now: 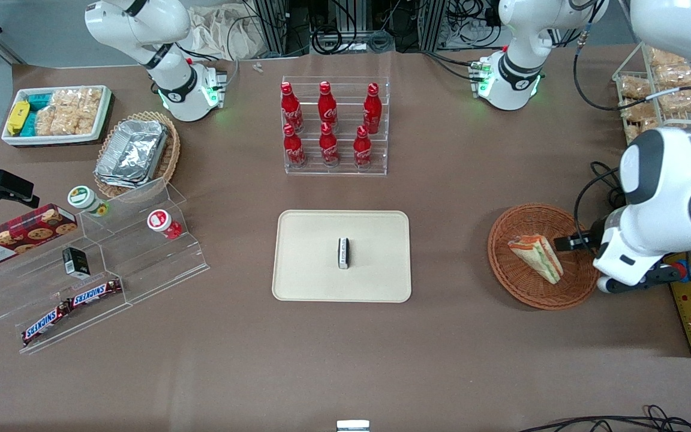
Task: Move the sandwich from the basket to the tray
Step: 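Move the left gripper over the wicker basket and lower onto the sandwich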
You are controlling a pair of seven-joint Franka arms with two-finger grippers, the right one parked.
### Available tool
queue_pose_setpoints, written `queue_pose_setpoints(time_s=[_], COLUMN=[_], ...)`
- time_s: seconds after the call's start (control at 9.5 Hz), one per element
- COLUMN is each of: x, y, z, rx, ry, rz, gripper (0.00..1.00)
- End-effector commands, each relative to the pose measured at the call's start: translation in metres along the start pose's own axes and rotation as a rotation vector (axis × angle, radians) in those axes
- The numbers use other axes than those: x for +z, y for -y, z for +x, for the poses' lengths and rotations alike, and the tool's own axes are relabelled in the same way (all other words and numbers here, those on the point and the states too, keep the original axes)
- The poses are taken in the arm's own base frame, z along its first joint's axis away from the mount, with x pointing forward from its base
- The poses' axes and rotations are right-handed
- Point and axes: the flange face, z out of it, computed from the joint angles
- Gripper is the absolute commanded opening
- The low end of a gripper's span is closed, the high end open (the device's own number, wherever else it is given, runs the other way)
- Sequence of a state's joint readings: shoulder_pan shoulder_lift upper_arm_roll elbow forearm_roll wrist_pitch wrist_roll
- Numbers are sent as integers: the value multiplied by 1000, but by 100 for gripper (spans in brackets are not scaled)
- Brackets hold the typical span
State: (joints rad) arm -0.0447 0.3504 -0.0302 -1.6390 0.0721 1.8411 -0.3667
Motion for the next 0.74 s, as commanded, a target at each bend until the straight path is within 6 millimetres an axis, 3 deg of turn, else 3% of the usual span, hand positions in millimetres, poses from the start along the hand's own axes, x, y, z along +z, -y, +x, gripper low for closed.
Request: queue_pose_setpoints(time_s=[0.0,0.42,0.53,0.63], x=[36,120,138,155], y=[1,0,-1,13], z=[0,-12,-8,0], rx=[-163,-324,-359,-417], ry=[-54,-86,-98,-102], rz=[-21,-53,-63,-64], gripper=[98,98,98,98])
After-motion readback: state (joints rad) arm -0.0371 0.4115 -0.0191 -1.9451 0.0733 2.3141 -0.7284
